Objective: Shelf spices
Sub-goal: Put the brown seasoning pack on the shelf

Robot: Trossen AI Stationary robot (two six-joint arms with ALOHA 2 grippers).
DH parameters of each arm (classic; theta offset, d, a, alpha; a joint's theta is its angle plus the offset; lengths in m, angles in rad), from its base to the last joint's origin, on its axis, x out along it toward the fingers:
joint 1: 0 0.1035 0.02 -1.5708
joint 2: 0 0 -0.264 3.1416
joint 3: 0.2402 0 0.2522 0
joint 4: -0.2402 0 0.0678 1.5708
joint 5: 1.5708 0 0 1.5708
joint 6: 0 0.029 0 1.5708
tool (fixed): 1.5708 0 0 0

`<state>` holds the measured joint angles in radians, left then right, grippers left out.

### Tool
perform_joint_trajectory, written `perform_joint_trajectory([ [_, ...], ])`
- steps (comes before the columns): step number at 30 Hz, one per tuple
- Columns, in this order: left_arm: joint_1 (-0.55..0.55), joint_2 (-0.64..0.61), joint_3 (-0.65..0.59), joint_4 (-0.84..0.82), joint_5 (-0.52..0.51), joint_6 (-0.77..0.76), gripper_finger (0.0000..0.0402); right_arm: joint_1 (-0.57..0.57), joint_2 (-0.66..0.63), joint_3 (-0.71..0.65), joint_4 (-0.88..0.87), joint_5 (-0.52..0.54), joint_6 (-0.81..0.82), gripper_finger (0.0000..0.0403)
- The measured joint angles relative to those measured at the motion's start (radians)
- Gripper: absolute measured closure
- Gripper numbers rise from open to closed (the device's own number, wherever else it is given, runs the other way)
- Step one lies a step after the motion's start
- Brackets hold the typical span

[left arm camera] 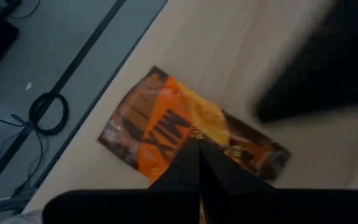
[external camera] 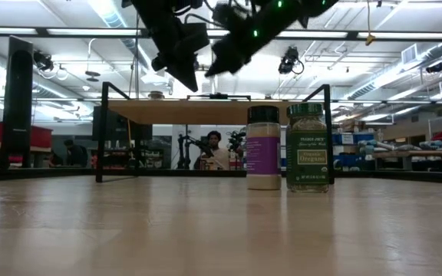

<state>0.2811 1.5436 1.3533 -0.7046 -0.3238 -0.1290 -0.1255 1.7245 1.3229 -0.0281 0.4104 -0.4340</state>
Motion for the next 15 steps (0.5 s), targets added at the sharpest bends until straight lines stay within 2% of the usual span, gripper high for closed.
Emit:
perform_joint_trajectory([
  [9,0.057,0.000,-0.002,-0.043,0.026,0.049,0.0402,0.129,-0.095,0.018,-0.014,0.178,-0.093,0.0403],
  [15,0.073,0.013,-0.003,-0.058,0.130,0.126,0.0401,0.223,-0.175,0.018,-0.020,0.287,-0.126,0.0403],
])
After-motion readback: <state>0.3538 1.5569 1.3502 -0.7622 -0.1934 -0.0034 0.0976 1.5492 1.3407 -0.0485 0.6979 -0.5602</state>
